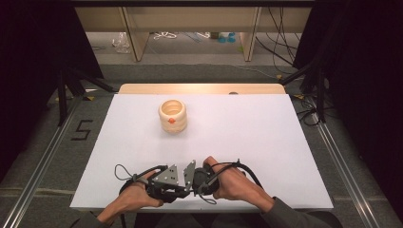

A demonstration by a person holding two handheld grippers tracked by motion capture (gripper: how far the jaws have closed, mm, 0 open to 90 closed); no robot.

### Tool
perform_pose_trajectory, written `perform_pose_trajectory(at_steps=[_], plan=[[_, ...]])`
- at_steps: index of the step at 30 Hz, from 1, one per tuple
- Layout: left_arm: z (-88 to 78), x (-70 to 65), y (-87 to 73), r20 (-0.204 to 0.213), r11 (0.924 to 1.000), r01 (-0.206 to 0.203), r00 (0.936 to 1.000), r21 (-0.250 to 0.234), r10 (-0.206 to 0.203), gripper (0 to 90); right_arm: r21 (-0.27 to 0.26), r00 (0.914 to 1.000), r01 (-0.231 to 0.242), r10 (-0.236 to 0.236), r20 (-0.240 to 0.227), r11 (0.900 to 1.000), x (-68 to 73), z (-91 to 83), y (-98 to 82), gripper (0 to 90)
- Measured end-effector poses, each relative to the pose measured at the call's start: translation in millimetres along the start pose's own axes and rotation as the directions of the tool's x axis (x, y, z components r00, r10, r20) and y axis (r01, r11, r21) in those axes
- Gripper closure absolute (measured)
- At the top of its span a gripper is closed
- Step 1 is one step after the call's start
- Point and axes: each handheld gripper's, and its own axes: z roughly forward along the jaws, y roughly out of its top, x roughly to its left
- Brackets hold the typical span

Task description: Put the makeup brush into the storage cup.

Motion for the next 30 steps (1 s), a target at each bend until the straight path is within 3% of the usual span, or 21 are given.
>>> perform_pose_trajectory(at_steps=[5, 6, 8, 10, 11, 12, 15, 16, 18, 20, 21, 22, 24, 26, 28, 30], plan=[[-1.2, 0.1, -0.5, 0.004, 1.0000, -0.001, 1.0000, -0.006, 0.001, 84.3, -0.012, 0.9998, -0.019, 0.019, -0.010, 1.000, -0.1, -0.9, -0.9, 84.7], [-0.7, -0.3, -0.6, 0.003, 1.0000, -0.003, 1.0000, -0.008, 0.003, 84.4, -0.001, 0.9999, 0.014, -0.014, 0.002, 1.000, -3.0, -1.9, -1.9, 82.4], [-0.9, -0.1, -0.4, 0.002, 1.0000, -0.003, 1.0000, -0.008, 0.003, 84.4, -0.055, 0.9973, -0.065, 0.067, 0.030, 0.996, -3.2, -8.0, -1.9, 69.3], [-1.5, -0.2, -0.3, 0.002, 0.9999, 0.001, 1.0000, -0.014, -0.001, 84.4, -0.050, 0.9966, -0.067, 0.069, 0.044, 0.996, -4.7, -10.3, -2.9, 65.4], [-1.7, 0.0, -0.2, 0.002, 0.9999, 0.006, 1.0000, -0.016, -0.006, 84.4, -0.074, 0.9932, -0.094, 0.098, 0.063, 0.993, -6.3, -15.0, -4.8, 59.4], [-2.2, 0.4, -0.1, -0.001, 0.9999, 0.005, 1.0000, -0.015, -0.005, 84.4, -0.097, 0.9869, -0.139, 0.146, 0.069, 0.986, -6.6, -19.8, -6.3, 54.0], [-2.7, 1.2, -0.3, -0.013, 0.9997, 0.012, 0.9998, -0.021, -0.012, 84.4, -0.160, 0.9760, -0.171, 0.189, 0.108, 0.972, -15.0, -28.8, -14.3, 46.1], [-3.6, 2.0, -0.3, -0.023, 0.9996, 0.015, 0.9996, -0.025, -0.015, 84.4, -0.185, 0.9551, -0.257, 0.278, 0.101, 0.949, -14.5, -33.6, -18.1, 40.3], [-4.1, 2.7, -0.4, -0.027, 0.9992, 0.026, 0.9993, -0.030, -0.026, 84.4, -0.198, 0.9514, -0.262, 0.287, 0.112, 0.945, -15.5, -34.8, -19.6, 38.3], [-5.1, 4.4, -0.7, -0.043, 0.9983, 0.041, 0.9982, -0.041, -0.043, 84.4, -0.245, 0.9329, -0.300, 0.337, 0.126, 0.922, -18.5, -37.8, -25.4, 30.7], [-5.8, 5.3, -0.8, -0.051, 0.9983, 0.042, 0.9977, -0.041, -0.044, 84.4, -0.245, 0.9329, -0.300, 0.337, 0.126, 0.922, -18.5, -37.8, -25.4, 30.7], [-6.5, 6.4, -1.1, -0.061, 0.9975, 0.051, 0.9967, -0.050, -0.054, 84.4, -0.266, 0.9204, -0.324, 0.367, 0.134, 0.908, -19.7, -39.3, -28.8, 27.4], [-8.0, 8.6, -1.5, -0.068, 0.9958, 0.069, 0.9950, -0.061, -0.073, 84.4, -0.272, 0.9171, -0.328, 0.374, 0.138, 0.905, -20.1, -40.3, -30.2, 27.4], [-9.0, 10.6, -2.0, -0.081, 0.9942, 0.079, 0.9931, -0.073, -0.085, 84.4, -0.310, 0.8967, -0.363, 0.420, 0.139, 0.879, -20.9, -43.9, -35.8, 26.4], [-11.0, 12.1, -2.3, -0.097, 0.9921, 0.093, 0.9901, -0.084, -0.101, 84.4, -0.315, 0.8926, -0.371, 0.429, 0.139, 0.874, -20.8, -44.8, -37.2, 26.3], [-12.4, 13.8, -2.5, -0.112, 0.9870, 0.111, 0.9859, -0.116, -0.124, 84.4, -0.336, 0.8795, -0.382, 0.450, 0.154, 0.861, -21.2, -47.0, -41.8, 25.7]])
